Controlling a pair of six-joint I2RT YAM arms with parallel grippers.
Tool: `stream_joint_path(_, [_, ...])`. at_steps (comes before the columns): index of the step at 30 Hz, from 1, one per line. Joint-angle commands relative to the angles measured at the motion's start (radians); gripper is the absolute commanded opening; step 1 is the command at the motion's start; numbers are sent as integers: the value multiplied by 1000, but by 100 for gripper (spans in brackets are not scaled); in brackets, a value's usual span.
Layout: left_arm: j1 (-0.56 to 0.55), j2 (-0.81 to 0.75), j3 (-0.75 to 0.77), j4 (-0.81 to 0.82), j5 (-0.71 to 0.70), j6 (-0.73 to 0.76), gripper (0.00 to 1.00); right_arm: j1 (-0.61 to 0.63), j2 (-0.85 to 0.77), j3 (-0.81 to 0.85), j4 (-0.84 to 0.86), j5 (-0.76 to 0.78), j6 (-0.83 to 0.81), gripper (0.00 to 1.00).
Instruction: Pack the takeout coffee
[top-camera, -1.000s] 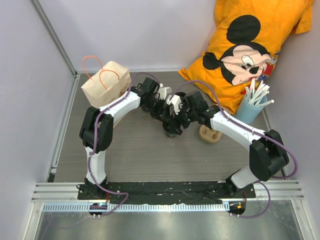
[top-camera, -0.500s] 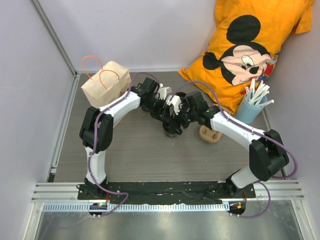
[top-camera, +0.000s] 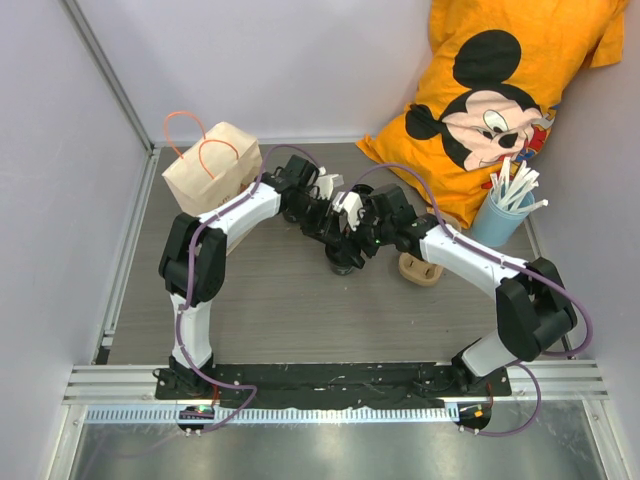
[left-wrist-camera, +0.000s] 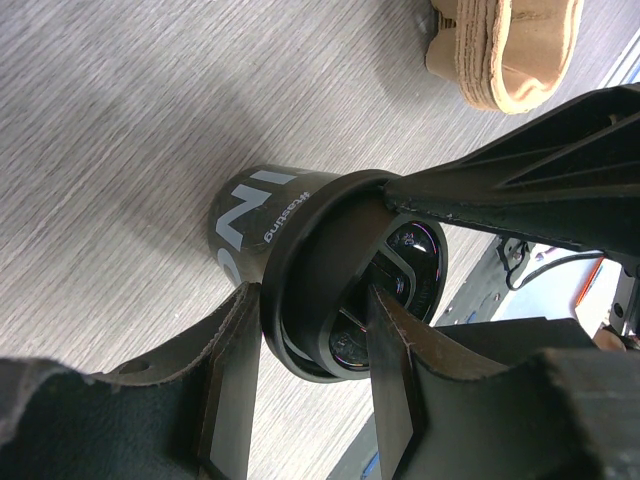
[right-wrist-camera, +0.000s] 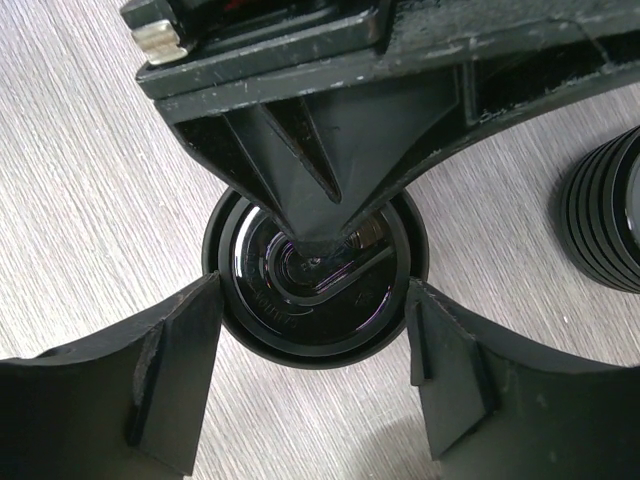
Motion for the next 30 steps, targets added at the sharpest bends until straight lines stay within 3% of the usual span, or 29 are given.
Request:
stream_joint_path(1, [-8, 84, -63, -67, -208, 79, 0, 9, 35, -31, -5, -2, -17, 71])
stream_joint_path(9, [-7, 86, -63, -82, -231, 94, 0, 14, 62, -67, -28, 36, -35, 63])
stream_joint_path(30, [-8, 112, -55, -95, -261, 96, 0, 58, 139, -139, -75, 291, -95, 64])
